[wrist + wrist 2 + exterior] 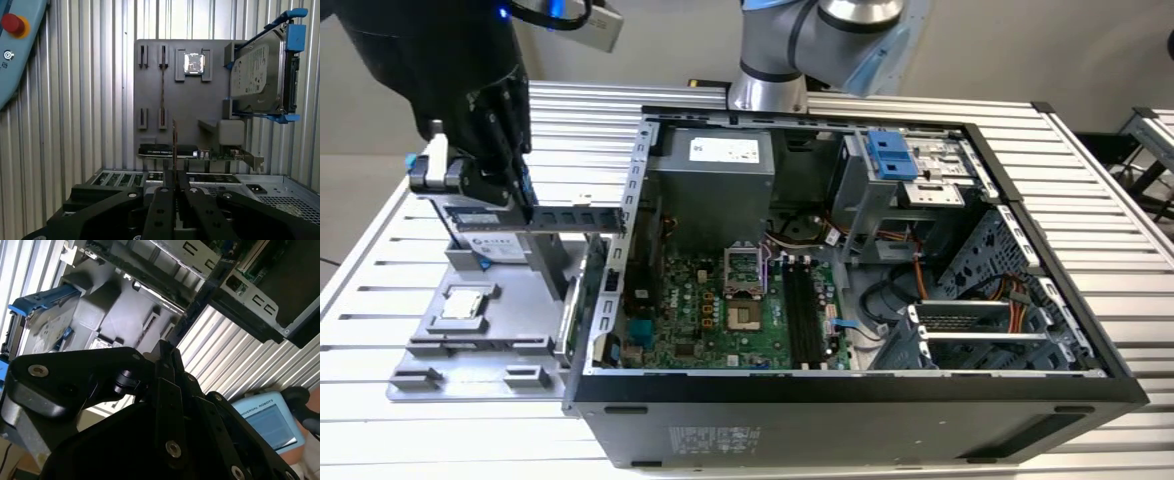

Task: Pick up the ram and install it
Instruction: 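Pick up the ram and move it above insertion slot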

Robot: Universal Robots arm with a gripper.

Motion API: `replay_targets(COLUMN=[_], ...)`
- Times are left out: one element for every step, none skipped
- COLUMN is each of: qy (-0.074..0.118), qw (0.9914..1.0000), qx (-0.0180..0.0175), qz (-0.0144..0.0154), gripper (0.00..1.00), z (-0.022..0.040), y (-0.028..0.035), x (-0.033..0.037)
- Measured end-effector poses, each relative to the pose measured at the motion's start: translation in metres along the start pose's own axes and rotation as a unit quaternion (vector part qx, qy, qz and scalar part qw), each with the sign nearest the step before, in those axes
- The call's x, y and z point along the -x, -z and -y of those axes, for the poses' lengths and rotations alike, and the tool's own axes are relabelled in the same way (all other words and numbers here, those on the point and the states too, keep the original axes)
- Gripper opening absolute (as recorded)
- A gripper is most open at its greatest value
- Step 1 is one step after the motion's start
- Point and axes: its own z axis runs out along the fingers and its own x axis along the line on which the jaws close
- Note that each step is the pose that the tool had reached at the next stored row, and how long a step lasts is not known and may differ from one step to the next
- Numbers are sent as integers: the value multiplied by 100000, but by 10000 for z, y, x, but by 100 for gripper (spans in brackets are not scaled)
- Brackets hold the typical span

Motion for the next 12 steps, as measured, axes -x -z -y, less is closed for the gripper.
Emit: replay_targets(qy=[2,4,1,3,1,4,2,0,4,2,3,1], qw=[100000,100000,100000,100000,100000,100000,100000,100000,100000,100000,100000,100000], qx=[2,1,4,2,0,3,0,1,-2,1,1,3], qz=[0,-3,-5,-1,0,-1,3,3,6,3,4,2], gripper=[0,0,0,0,0,0,0,0,0,0,0,0], z=[30,59,87,118,146,175,203,230,259,288,318,348], y=[0,1,2,2,2,3,3,3,4,4,5,5], x=[0,0,0,0,0,0,0,0,0,-1,-1,0])
